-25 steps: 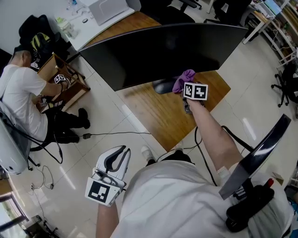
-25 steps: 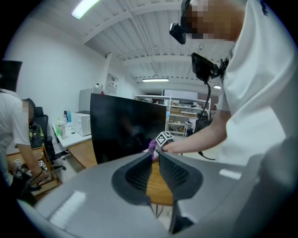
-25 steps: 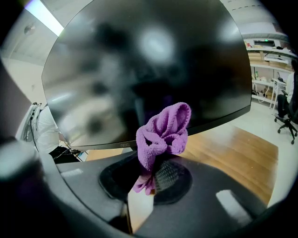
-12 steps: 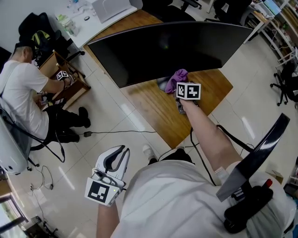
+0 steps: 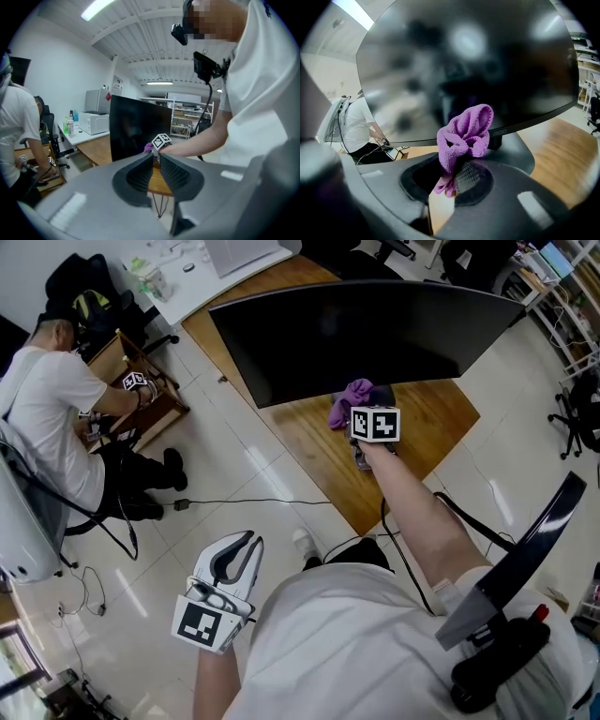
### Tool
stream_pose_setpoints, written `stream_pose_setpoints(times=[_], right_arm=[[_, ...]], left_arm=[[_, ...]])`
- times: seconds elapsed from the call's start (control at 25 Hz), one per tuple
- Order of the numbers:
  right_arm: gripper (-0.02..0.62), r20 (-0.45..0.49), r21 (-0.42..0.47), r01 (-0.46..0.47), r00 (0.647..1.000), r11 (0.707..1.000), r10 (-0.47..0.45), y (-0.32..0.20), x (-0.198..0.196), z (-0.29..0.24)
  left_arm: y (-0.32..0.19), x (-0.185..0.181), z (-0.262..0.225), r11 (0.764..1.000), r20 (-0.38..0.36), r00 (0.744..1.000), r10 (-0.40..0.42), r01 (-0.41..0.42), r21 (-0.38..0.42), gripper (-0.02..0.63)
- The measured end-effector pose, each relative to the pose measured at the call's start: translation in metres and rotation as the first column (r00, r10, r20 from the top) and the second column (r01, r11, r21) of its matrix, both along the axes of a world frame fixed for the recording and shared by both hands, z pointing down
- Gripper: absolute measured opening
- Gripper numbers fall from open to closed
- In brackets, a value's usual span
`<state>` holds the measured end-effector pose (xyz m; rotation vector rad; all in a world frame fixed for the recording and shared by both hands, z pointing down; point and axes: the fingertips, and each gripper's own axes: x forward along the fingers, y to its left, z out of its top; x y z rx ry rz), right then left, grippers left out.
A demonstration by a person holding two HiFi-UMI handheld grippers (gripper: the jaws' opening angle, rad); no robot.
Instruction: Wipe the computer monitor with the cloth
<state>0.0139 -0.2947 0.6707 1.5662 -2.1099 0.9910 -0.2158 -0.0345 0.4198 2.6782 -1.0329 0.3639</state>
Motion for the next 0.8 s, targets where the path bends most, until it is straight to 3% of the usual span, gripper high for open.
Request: stream_pose_setpoints(times=[0.8], right_arm=[[0.057,0.027,0.013,0.184,0.983,0.983,-0.184,0.002,-0.124,-0.006]], left_arm=[[0.030,-0.048,0.013,0.996,-0.001,0.996,-0.088,0.088,-0.010,0.071]])
